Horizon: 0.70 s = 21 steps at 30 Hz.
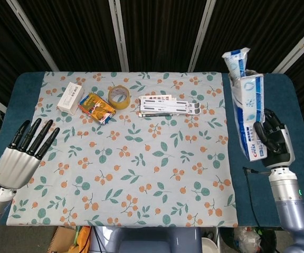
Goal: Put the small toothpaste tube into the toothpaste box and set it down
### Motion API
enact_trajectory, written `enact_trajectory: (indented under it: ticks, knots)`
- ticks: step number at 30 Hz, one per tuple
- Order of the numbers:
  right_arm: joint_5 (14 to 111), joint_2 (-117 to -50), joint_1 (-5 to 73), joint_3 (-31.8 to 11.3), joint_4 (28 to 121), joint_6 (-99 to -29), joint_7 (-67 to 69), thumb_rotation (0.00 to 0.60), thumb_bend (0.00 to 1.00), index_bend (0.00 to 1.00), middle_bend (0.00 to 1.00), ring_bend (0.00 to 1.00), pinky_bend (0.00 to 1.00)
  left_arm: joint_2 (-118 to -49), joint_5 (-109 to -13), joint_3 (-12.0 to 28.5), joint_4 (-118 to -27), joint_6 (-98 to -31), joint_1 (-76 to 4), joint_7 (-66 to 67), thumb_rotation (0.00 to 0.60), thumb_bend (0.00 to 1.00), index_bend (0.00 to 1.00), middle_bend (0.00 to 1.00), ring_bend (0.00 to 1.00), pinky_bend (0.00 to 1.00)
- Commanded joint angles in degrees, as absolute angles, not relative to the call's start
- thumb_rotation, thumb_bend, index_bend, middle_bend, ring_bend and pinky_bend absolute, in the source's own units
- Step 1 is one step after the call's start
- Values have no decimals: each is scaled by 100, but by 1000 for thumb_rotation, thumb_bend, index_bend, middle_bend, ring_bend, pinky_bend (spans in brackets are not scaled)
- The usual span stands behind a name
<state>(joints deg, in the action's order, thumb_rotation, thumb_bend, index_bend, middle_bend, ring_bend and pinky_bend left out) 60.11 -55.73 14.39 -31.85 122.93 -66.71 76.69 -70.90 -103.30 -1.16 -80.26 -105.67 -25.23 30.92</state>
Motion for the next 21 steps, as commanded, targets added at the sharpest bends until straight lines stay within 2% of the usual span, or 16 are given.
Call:
enact_trajectory:
  ticks: [1,3,7,15,21]
  knots:
    - [5929,-5299,1154,-3724,12462,-6886,8435,600,342,452,508,467,499,-7444,-10002,-248,-7635,-10632,-2157,2722,600,46,98,108,101,231]
    - [5907,-5197,963,-3972,12518,-7130,8772,600,343,452,508,467,499,-7584,-9914,-276,-7425,-10623,-2014,2609,600,47,98,108,101,231]
    - [5975,-5060,793,-4112,12468,-7251,8867,600,343,452,508,467,499,-7769,-9884,-324,-7056,-10631,-1817,2369,600,47,99,108,101,231]
    - [6204,-4942,719,-4083,12400,-7234,8643,600,342,396,504,424,499,-7935,-9777,-351,-6705,-10515,-1603,2009,600,47,104,105,101,231]
    - [6302,-4954,709,-4031,12457,-7164,8676,600,343,330,436,381,480,-7990,-9822,-312,-6645,-10432,-1554,1923,600,47,105,104,101,231]
